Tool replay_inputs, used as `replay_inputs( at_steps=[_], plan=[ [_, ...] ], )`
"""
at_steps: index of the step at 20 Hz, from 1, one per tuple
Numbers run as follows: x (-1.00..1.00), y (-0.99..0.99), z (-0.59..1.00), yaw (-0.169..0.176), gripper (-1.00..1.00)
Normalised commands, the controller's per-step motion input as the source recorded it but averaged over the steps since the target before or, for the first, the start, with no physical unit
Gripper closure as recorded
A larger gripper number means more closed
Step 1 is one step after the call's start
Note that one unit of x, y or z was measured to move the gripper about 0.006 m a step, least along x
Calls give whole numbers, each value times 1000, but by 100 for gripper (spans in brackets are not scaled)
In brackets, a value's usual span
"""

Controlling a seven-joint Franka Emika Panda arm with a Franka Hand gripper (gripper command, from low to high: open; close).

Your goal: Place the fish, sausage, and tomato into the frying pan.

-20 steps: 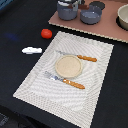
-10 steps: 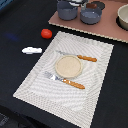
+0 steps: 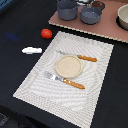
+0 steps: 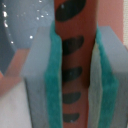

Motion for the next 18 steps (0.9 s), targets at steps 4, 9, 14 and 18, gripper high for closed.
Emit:
replay_inputs(
  at_steps=[4,9,14,18],
  plan=[
    [504,790,12,0,100],
    [306,574,-94,0,100],
    [143,419,-113,0,-100],
    [63,281,-15,0,-100]
  ],
)
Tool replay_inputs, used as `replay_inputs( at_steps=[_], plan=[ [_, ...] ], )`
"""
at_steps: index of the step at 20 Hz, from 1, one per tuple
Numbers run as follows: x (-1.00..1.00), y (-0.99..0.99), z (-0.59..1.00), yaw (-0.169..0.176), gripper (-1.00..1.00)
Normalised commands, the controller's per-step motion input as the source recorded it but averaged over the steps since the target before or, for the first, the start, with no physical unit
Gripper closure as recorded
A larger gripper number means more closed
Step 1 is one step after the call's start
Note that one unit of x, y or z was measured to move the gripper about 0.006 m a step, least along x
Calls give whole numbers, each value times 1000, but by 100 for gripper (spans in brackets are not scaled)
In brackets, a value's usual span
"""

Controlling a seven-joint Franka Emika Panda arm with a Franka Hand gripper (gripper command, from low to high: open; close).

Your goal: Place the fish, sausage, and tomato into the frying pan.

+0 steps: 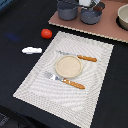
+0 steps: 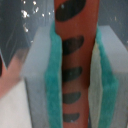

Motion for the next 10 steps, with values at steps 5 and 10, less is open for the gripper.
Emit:
replay_inputs(
  at_steps=[5,10],
  plan=[
    [-2,117,501,0,-100],
    [-221,4,992,0,-100]
  ],
)
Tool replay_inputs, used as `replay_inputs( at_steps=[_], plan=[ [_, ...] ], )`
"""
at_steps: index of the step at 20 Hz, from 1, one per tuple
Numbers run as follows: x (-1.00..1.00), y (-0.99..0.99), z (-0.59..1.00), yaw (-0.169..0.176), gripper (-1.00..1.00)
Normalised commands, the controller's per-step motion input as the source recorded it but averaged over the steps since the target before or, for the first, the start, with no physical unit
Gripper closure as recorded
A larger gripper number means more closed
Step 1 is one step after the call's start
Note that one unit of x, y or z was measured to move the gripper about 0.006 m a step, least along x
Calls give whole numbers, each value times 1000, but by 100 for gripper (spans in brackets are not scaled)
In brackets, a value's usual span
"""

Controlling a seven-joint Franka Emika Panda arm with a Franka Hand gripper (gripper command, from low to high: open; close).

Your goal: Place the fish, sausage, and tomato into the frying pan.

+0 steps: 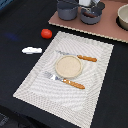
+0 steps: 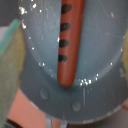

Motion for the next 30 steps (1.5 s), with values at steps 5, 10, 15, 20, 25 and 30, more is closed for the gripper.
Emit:
replay_inputs(
  at_steps=[5,10,15,20,25,30],
  plan=[
    [-490,-421,822,0,-100],
    [-503,-456,653,0,-100],
    [-485,-458,557,0,-100],
    [-458,-449,412,0,-100],
    [-414,-568,181,0,-100],
    [-283,-779,-3,0,-100]
  ],
)
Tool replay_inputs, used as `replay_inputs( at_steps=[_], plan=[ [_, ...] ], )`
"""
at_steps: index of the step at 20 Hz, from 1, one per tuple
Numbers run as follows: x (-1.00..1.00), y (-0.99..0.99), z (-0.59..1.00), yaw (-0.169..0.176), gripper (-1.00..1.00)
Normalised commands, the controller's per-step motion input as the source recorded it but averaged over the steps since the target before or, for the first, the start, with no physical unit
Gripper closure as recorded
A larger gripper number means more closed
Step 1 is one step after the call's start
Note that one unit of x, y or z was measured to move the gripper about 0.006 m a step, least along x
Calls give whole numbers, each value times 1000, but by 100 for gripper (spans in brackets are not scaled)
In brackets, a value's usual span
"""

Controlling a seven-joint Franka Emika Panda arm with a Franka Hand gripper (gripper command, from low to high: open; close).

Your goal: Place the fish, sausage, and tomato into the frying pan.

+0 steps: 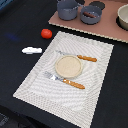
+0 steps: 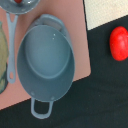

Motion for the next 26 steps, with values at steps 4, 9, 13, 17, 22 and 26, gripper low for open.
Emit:
replay_inputs(
  at_steps=[4,9,13,17,22,26],
  plan=[
    [-194,-884,-50,0,-100],
    [-107,-963,-73,0,-100],
    [-166,-941,-251,0,-100],
    [-310,-896,-517,0,-100],
    [-585,-654,-655,10,-100],
    [-599,-506,-675,42,-100]
  ],
)
